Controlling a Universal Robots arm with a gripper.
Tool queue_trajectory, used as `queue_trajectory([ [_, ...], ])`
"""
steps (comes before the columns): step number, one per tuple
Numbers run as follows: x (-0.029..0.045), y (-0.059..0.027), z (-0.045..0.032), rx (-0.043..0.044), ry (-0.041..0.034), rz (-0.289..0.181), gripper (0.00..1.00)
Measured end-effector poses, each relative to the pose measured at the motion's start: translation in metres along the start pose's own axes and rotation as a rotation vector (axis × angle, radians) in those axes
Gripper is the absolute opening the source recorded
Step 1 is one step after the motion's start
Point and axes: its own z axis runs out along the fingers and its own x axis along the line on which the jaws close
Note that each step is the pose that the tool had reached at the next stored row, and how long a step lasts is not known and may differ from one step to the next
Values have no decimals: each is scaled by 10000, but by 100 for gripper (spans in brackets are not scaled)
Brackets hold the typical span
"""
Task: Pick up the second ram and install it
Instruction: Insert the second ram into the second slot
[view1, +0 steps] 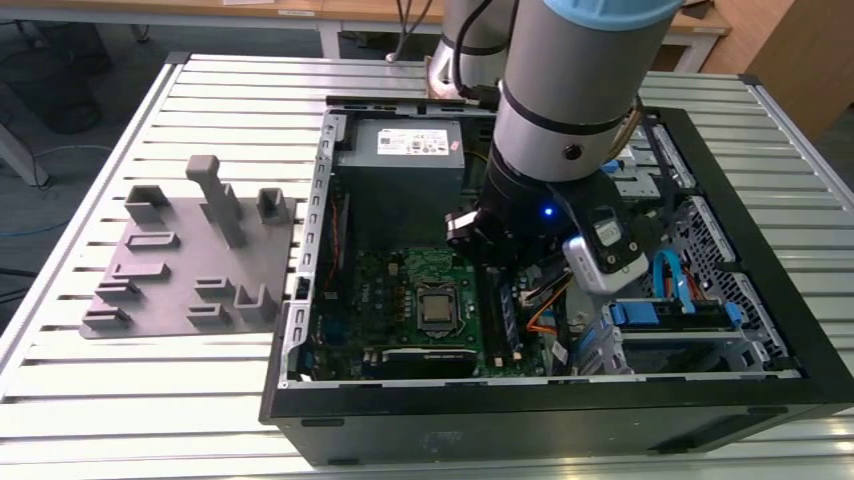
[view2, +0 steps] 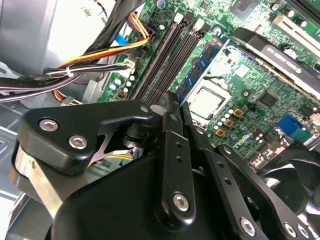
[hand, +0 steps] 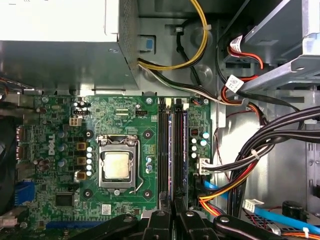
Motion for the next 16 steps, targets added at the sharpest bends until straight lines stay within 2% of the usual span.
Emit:
queue_trajectory([
  [16, 3, -4, 110, 4, 0, 0, 14],
])
